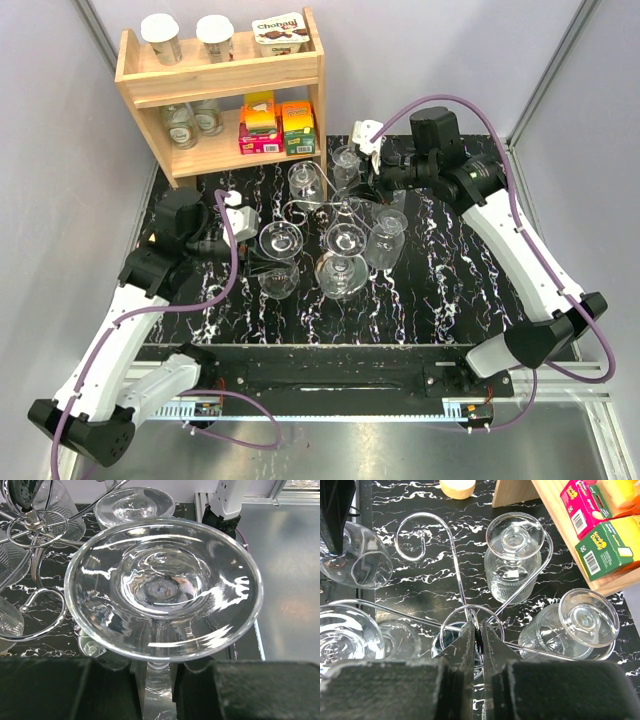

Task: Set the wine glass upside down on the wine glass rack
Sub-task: Turn the wine glass upside down at the wine rack.

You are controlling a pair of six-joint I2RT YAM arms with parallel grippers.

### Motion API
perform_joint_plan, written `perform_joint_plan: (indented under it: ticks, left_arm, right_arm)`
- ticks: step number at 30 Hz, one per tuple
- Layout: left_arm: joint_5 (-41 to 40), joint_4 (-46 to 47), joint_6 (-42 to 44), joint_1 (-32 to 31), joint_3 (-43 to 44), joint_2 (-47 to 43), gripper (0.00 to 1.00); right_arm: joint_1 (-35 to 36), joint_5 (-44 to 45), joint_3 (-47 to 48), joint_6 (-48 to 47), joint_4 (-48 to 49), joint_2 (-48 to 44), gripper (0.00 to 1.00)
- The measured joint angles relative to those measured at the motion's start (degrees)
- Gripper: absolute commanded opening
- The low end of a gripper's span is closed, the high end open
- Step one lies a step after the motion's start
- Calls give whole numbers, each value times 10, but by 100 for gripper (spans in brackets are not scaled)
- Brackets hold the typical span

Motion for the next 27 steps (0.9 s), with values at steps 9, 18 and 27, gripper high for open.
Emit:
perform_joint_plan:
  ticks: [9, 18, 27]
  left_arm:
    - [-16, 32, 0, 0, -11, 11, 0]
    - [-44, 110, -6, 0, -43, 38, 0]
    - [-65, 209, -28, 0, -87, 54, 0]
  right_arm:
    - [6, 34, -31, 26, 39, -21, 0]
    - [8, 56, -50, 48, 54, -37, 0]
    - [8, 64, -51, 60, 60, -37, 0]
